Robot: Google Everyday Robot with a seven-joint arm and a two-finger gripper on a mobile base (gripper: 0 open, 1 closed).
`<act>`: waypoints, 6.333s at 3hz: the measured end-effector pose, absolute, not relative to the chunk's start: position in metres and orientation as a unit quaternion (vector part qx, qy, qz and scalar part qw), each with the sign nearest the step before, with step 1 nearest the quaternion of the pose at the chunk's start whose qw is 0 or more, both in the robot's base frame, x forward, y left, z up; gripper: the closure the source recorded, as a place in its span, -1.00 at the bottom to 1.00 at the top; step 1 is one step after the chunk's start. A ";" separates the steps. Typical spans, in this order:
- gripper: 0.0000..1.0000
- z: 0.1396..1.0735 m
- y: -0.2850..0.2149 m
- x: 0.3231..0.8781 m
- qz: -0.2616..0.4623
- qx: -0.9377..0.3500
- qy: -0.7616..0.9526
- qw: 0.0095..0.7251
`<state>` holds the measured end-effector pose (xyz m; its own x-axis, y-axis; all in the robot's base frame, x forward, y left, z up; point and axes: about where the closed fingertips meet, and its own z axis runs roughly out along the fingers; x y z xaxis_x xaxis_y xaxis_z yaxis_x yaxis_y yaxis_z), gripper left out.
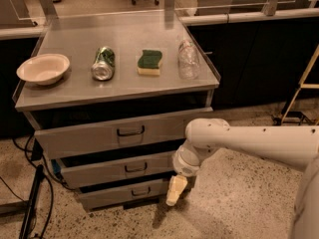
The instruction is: Open middle drawer
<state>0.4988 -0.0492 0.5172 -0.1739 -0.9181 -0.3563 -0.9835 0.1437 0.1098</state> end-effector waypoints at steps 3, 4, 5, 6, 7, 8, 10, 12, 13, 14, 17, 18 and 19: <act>-1.00 0.477 -0.041 0.567 0.148 -0.606 0.770 0.139; -1.00 0.469 -0.042 0.572 0.146 -0.602 0.772 0.141; -1.00 0.463 -0.041 0.577 0.144 -0.600 0.774 0.144; -1.00 0.454 -0.038 0.593 0.143 -0.596 0.776 0.148; -1.00 0.448 -0.036 0.601 0.143 -0.595 0.776 0.149; -1.00 0.434 -0.032 0.600 0.146 -0.598 0.776 0.138; -1.00 0.421 -0.026 0.574 0.162 -0.609 0.767 0.123; -1.00 0.434 -0.048 0.511 0.189 -0.605 0.769 0.081; -1.00 0.434 -0.048 0.511 0.189 -0.605 0.769 0.081; -1.00 0.425 -0.052 0.491 0.204 -0.603 0.768 0.069; -1.00 0.421 -0.081 0.418 0.223 -0.581 0.782 0.026; -1.00 0.421 -0.089 0.393 0.238 -0.578 0.781 0.016; -1.00 0.421 -0.089 0.394 0.238 -0.578 0.781 0.016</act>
Offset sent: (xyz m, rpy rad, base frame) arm 0.0854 -0.0138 -0.0195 0.0069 -0.0700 -0.1143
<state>0.3943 -0.0890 0.4214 -0.3318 -0.8945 -0.2997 -0.9096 0.2192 0.3529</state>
